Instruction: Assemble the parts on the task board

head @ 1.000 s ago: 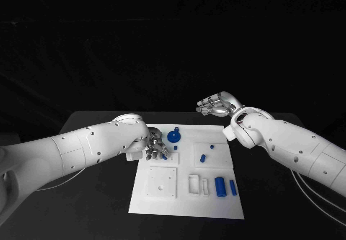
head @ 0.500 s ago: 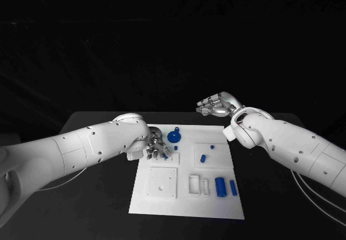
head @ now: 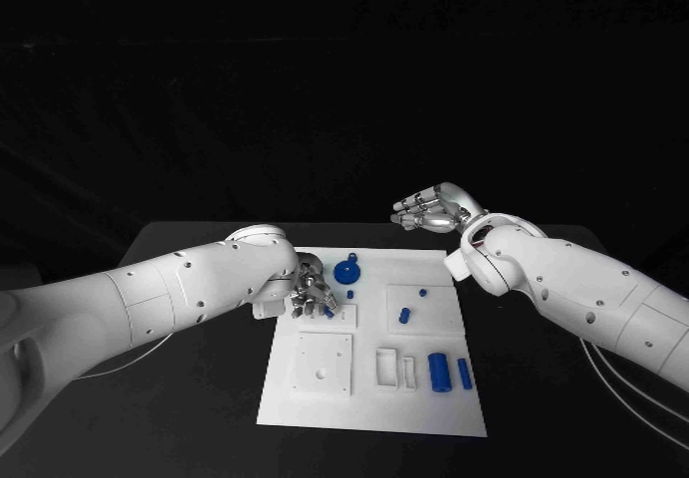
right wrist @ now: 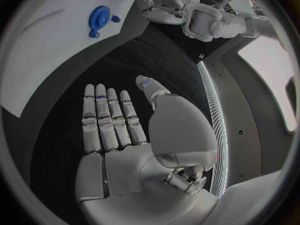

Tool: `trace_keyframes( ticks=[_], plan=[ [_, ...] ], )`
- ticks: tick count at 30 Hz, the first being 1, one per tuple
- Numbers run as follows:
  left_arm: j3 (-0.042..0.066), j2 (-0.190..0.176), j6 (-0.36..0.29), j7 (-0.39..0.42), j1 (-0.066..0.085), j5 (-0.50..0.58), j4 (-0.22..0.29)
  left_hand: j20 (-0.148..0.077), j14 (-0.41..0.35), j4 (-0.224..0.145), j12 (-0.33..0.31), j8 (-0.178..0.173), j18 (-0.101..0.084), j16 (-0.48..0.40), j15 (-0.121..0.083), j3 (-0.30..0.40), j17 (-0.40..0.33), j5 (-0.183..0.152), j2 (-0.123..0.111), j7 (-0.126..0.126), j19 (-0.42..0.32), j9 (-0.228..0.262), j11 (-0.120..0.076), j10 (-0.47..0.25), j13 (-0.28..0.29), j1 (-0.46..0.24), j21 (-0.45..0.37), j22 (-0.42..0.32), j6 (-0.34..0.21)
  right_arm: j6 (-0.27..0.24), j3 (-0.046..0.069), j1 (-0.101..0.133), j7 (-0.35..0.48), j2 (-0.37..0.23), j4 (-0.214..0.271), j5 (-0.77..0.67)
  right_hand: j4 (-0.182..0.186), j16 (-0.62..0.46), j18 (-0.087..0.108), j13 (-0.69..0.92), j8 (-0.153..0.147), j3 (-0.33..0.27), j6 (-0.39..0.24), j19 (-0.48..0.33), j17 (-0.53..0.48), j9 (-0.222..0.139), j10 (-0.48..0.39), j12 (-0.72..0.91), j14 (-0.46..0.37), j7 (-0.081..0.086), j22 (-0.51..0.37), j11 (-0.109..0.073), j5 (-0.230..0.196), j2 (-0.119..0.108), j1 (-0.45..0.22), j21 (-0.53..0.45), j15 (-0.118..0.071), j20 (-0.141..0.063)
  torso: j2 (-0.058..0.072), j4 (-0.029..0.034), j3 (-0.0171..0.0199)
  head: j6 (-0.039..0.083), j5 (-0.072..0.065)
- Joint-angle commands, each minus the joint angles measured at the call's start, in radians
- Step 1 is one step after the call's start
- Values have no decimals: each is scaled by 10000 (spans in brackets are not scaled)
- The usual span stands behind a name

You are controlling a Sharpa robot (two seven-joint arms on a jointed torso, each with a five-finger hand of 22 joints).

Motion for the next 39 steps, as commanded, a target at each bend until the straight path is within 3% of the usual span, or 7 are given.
trace_keyframes(
  ticks=[1,39],
  plan=[
    [1,47,198,129,-7,-293,-14,-32,-14,-36,-33,29,-136,-50,-50,73,-16,24,247,-1547,28,11,-381,165,-14,308,-44,188,2100,138,5,-4,51,1,23,-25,-25,-44,169,-9,26,-50,-34,-52,-16,-13,-62,-30,-67,-7,-14,8,64,63,33,49,16,14,0,-5,-1,7,16],
    [-31,122,517,390,-27,-549,-165,-14,-38,-38,-52,26,-131,-74,-34,32,-67,-17,207,-1540,13,-18,-370,164,-23,390,-67,189,2088,192,5,-4,18,7,20,-25,-29,-43,168,-9,25,-52,-49,-57,-16,-14,-64,-30,-70,-8,-14,9,69,60,12,47,18,17,6,-6,11,-11,33]
  ],
)
